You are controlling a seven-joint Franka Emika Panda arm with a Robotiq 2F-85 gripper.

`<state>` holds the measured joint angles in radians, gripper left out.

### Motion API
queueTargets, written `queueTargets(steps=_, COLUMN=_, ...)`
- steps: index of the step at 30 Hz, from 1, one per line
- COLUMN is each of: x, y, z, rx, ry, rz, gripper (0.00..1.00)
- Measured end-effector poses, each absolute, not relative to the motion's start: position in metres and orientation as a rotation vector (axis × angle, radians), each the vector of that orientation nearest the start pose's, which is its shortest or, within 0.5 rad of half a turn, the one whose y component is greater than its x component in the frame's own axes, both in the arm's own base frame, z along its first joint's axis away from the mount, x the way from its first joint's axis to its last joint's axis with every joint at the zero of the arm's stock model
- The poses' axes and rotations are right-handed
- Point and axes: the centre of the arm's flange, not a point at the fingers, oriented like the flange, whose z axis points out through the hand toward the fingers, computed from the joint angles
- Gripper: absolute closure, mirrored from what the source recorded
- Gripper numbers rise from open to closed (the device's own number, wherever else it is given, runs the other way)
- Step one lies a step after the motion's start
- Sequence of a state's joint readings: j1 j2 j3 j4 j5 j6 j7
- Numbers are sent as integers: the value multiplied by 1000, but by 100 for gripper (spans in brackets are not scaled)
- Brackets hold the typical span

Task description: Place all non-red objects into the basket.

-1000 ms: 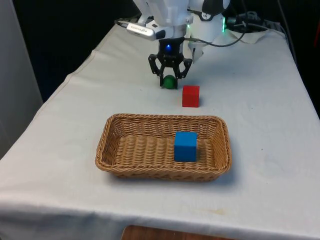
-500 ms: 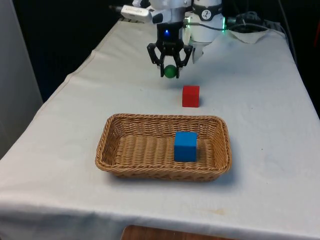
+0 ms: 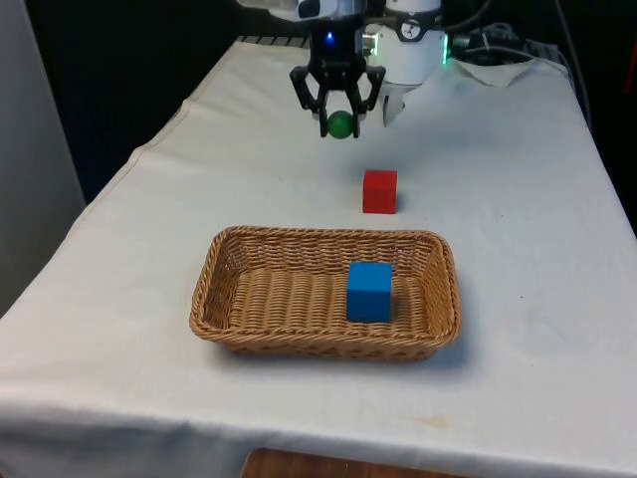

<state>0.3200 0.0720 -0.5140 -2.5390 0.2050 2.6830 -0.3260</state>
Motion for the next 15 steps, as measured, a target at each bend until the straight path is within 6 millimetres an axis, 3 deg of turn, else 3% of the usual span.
queueTargets(steps=15, x=484, y=-103, z=302, rx=-3065, ry=57, rz=-159, gripper=100)
